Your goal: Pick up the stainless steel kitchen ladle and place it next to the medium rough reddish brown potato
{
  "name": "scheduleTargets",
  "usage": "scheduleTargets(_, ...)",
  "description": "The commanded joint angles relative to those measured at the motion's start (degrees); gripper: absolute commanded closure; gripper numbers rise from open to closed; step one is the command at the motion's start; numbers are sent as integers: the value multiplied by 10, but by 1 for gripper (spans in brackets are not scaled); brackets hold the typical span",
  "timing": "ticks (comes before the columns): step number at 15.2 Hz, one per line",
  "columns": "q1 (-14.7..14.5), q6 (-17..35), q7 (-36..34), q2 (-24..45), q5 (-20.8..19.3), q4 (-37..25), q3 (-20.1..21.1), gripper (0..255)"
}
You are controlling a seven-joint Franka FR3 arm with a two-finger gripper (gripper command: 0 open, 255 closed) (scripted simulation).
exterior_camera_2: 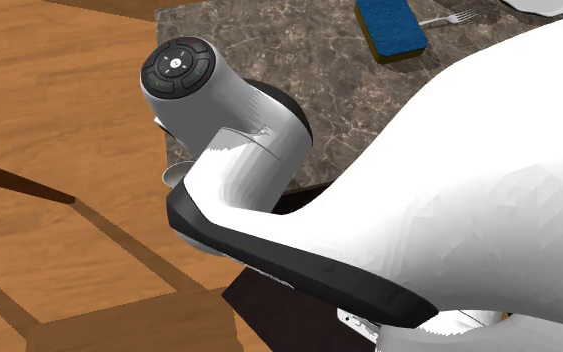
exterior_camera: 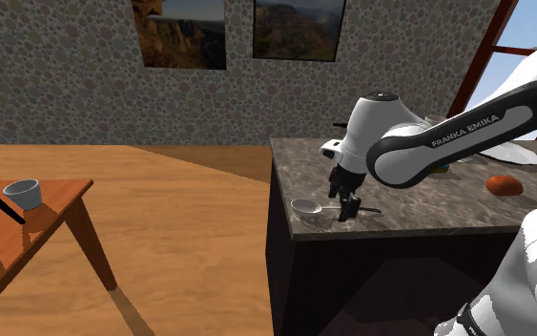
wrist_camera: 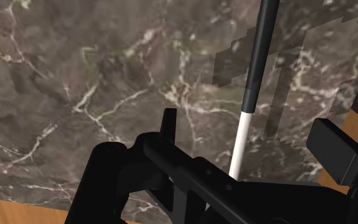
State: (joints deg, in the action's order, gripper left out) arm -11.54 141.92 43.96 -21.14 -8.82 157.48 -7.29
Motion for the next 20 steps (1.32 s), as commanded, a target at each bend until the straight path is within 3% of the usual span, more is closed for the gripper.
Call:
scheduleTargets(1, 0, 1, 0, 0, 0, 0, 0, 0)
scheduleTargets(3, 0, 0, 0, 0, 0, 0, 0, 0)
scheduleTargets(4, 0, 0, 0, 0, 0, 0, 0, 255)
scheduleTargets(13, 0, 1, 0, 0, 0, 0, 0, 255)
scheduleTargets(20, -2, -69, 4, -43, 5, -25, 3, 255)
